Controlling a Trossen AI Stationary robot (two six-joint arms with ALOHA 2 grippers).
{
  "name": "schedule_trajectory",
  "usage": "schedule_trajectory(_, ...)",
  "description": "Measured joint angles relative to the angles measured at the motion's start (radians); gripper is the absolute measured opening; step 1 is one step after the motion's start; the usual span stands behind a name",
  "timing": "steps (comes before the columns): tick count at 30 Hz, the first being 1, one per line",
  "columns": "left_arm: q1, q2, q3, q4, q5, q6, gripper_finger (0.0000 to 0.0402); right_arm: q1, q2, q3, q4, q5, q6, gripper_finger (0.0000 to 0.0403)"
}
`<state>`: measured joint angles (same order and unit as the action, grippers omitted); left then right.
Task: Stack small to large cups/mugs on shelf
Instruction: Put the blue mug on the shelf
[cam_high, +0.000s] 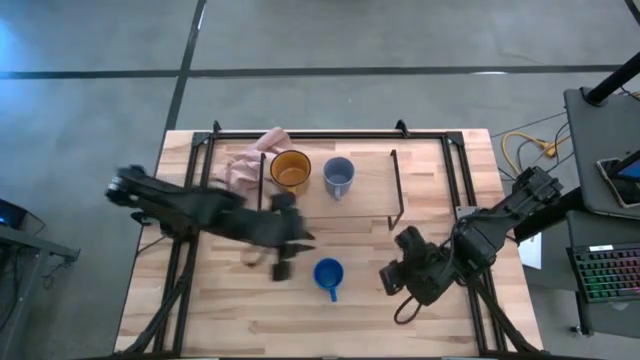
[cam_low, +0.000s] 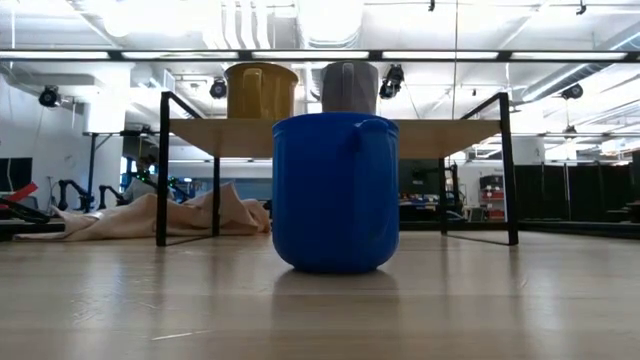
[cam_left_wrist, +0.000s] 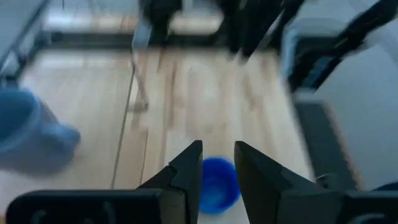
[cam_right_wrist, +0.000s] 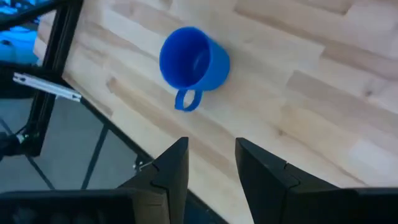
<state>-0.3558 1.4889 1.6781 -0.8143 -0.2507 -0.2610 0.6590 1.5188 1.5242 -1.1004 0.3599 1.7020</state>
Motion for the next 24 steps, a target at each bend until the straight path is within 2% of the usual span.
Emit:
schedule_trajectory(4, -0.057, -0.156, -0.081, 0.064, 0.001, 0.027, 0.0079, -0.004, 0.067, -0.001, 0.002, -0.019, 0.019, 0.0125)
schedule_trajectory(9, -0.117, -0.356, -0.277, 0.131, 0.008, -0.053, 0.0079, -0.042, 0.193, -0.001, 0.011, -0.07, 0.057, 0.0125)
schedule_trajectory(14, -0.187, -0.522, -0.508, 0.351, 0.011, -0.153, 0.0079, -0.11, 0.29, 0.019, 0.043, -0.086, 0.056, 0.0126)
schedule_trajectory(19, -0.221, -0.617, -0.659, 0.437, -0.027, -0.219, 0.0079, -0.188, 0.334, 0.09, 0.072, -0.072, -0.036, 0.0151)
schedule_trajectory(24, -0.23, -0.662, -0.74, 0.442, -0.044, -0.258, 0.0079, -0.231, 0.381, 0.157, 0.072, -0.132, -0.109, 0.0178)
